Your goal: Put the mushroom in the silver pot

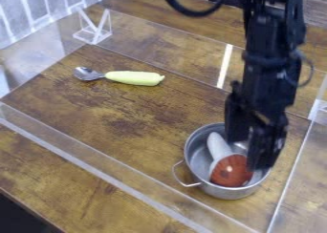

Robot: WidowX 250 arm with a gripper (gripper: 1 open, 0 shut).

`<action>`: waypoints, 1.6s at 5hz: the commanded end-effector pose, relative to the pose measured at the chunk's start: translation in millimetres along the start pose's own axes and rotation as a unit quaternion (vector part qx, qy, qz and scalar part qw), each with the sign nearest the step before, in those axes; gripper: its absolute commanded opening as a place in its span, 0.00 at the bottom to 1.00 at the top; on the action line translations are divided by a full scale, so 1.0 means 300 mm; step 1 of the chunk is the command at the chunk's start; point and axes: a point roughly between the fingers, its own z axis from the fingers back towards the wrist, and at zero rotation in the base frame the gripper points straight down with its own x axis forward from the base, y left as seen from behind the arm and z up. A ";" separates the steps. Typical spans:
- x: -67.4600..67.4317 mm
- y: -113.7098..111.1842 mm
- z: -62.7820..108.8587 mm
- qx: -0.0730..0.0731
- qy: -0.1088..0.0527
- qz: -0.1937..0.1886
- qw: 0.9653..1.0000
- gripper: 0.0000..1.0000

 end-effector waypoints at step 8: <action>-0.046 0.034 0.078 0.001 -0.048 0.116 0.992 0.00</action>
